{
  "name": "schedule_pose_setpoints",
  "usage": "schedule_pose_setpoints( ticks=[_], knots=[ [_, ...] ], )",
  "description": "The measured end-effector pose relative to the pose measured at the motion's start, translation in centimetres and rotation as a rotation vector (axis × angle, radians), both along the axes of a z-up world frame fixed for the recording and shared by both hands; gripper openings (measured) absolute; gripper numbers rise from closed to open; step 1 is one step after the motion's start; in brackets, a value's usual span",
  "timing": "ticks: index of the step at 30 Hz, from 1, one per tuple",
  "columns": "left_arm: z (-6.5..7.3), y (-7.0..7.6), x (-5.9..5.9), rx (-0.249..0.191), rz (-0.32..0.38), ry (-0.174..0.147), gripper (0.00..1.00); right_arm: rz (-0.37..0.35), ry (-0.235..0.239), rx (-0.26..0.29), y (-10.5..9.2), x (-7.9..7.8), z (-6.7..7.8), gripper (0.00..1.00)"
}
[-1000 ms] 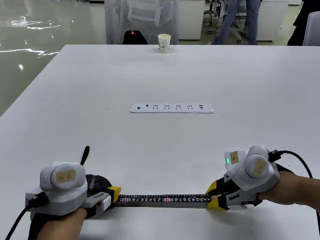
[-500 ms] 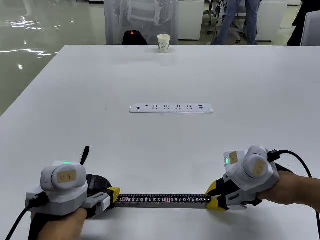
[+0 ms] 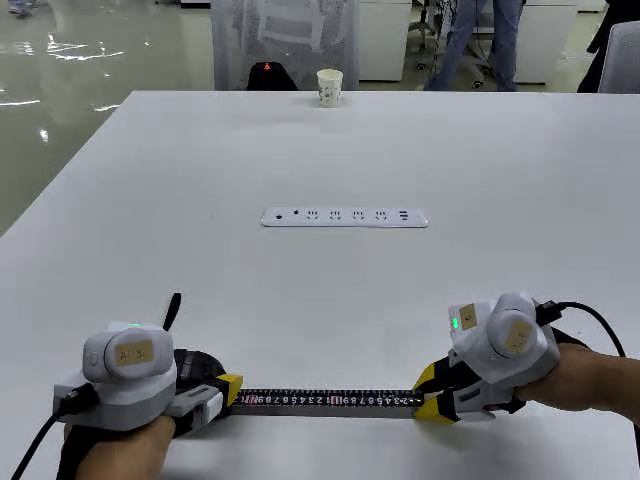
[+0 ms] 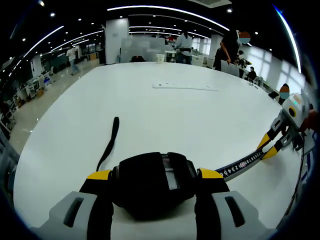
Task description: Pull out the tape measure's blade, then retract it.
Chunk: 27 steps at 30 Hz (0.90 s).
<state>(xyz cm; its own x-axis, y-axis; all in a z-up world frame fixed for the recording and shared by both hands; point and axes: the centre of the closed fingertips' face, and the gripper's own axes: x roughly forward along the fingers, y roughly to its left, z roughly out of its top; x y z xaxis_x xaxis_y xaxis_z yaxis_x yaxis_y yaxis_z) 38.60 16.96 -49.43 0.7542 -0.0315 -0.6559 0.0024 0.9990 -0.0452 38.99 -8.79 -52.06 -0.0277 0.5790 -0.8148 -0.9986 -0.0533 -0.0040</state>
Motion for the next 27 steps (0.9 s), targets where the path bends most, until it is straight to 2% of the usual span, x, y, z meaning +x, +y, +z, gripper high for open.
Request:
schedule_pose_setpoints(
  ticks=[27],
  knots=[
    [0.02,-0.01,-0.16,-0.012,-0.002,0.003,0.61,0.011,-0.006,-0.013,0.18,-0.22,0.02,0.09]
  ],
)
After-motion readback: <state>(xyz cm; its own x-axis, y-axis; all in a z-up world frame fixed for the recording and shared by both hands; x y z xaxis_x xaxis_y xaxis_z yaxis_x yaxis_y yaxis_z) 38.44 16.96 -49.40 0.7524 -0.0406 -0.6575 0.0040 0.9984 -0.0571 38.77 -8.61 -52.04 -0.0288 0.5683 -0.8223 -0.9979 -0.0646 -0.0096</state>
